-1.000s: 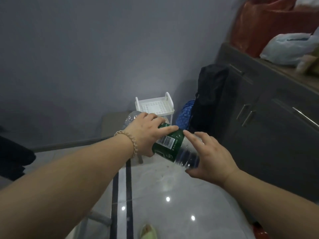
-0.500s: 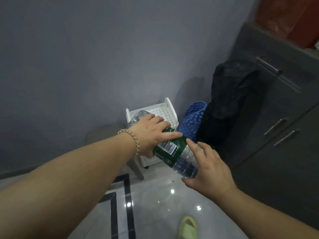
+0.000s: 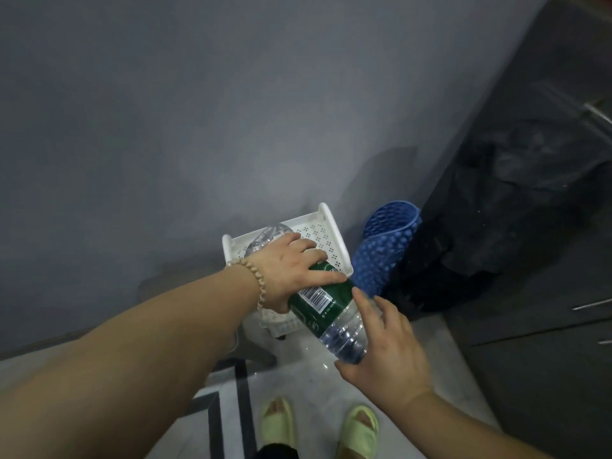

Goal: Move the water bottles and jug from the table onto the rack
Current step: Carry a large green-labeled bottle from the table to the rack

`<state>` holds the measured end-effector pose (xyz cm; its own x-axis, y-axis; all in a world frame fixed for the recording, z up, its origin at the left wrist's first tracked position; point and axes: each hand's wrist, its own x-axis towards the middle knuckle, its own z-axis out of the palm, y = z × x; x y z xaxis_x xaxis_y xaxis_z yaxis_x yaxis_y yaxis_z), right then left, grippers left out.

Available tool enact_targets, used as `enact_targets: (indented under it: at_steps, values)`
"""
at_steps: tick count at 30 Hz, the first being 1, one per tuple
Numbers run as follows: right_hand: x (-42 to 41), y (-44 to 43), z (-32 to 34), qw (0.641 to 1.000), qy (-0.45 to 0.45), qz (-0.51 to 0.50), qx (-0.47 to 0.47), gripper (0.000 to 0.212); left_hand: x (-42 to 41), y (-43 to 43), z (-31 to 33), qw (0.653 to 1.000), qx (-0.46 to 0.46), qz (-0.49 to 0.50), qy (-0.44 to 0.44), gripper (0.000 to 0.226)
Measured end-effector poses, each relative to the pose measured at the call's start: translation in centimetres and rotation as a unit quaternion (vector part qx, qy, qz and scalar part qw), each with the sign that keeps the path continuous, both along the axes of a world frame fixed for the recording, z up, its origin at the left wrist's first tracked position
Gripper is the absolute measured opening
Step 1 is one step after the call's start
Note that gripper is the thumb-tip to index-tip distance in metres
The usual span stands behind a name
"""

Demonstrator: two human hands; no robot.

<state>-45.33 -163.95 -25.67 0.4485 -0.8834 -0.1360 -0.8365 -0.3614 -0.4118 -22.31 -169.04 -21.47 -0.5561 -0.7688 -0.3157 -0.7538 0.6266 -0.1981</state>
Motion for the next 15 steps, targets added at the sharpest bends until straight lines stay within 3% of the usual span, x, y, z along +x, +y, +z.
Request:
enact_targets:
  at_steps: [8,15]
  values:
    - [6.5,-4.3,-5.1,0.992,0.006,-0.122,0.016,0.119,4.6,-9.5,-6.3,0.994,0.037,-0.104,0.015,0.107]
    - [10.2,-6.9,-9.0,0.984,0.032,-0.169,0.05,0.113,7.0,-14.4,-11.8,0.986,0.055,-0.156,0.028,0.106]
